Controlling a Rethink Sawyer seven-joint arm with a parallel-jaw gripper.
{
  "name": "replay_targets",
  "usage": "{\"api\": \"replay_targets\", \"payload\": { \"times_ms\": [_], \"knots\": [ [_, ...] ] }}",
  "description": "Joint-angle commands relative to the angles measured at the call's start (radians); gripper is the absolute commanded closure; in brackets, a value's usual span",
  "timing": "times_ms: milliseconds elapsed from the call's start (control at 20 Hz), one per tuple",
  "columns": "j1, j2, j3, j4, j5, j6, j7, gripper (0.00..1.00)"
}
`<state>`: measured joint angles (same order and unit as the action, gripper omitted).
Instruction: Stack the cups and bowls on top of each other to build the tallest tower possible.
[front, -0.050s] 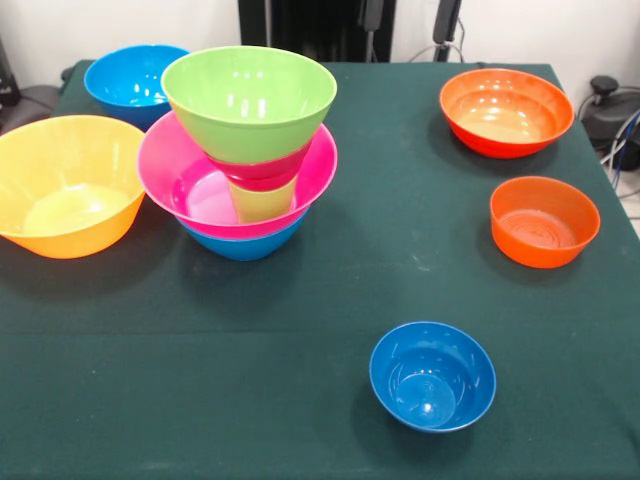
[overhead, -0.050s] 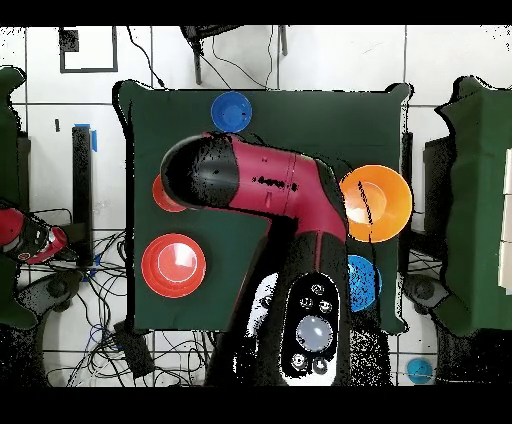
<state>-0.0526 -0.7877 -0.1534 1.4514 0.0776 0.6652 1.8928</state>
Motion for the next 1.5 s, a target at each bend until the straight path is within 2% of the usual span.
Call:
{"api": "replay_targets", "payload": {
  "times_ms": [50, 350, 550, 750, 1150, 1500],
  "knots": [
    [-0.032, 0.136, 0.115, -0.075, 0.007, 0.07, 0.061, 0.0],
    [-0.011, 0.218, 0.08, -0.175, -0.004, 0.129, 0.093, 0.0],
    [-0.053, 0.193, 0.118, -0.156, 0.004, 0.141, 0.009, 0.0],
    [-0.069, 0.181, 0.131, -0.178, 0.005, 0.181, -0.021, 0.0],
    [-0.071, 0.199, 0.141, -0.236, -0.003, 0.233, -0.004, 0.0],
    [-0.073, 0.206, 0.154, -0.234, 0.001, 0.192, -0.002, 0.0]
  ]
}}
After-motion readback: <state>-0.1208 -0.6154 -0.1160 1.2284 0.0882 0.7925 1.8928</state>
